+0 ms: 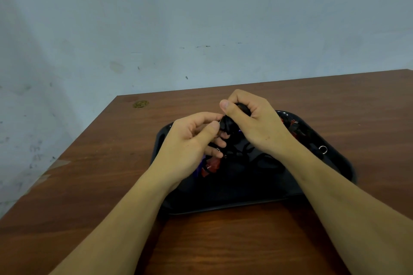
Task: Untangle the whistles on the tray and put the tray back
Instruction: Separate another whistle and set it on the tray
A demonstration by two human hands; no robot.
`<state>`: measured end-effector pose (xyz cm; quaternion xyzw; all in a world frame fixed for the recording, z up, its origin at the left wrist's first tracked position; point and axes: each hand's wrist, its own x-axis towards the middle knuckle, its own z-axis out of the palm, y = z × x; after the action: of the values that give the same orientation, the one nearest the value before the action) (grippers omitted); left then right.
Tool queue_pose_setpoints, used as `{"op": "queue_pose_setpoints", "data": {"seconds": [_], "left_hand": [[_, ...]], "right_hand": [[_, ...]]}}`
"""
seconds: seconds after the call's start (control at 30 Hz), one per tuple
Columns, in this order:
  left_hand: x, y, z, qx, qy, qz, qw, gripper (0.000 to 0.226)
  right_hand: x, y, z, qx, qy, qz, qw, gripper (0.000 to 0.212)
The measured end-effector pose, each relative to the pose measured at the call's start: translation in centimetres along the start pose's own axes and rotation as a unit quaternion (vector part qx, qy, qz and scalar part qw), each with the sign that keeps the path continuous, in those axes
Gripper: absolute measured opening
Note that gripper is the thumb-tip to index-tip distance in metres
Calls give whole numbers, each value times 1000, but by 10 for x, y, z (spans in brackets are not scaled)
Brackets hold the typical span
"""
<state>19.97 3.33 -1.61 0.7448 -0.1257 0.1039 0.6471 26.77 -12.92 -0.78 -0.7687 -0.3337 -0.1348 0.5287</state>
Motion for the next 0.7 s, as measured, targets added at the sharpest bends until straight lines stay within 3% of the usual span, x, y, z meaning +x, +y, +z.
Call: {"op": "queue_pose_setpoints", "data": {"seconds": [0.17, 0.33, 0.4, 0.57, 0.7], "left_hand": [[0, -2, 3, 49, 23, 61, 997, 23], [-2, 0, -1, 59, -6, 42, 997, 37], [-3, 1, -5, 111, -20, 49, 992, 36], [-1, 6, -12, 347, -51, 144, 925, 26], [-2, 9, -14, 399, -47, 217, 890, 26]], "right_hand": [[-2, -6, 3, 28, 26, 10, 999, 32], [-5, -11, 2, 22, 14, -2, 1000, 29], [-7, -11, 2, 15, -2, -7, 1000, 27], [-11, -13, 3, -8, -4, -7, 1000, 26], [-10, -15, 3, -3, -18, -4, 1000, 27]]}}
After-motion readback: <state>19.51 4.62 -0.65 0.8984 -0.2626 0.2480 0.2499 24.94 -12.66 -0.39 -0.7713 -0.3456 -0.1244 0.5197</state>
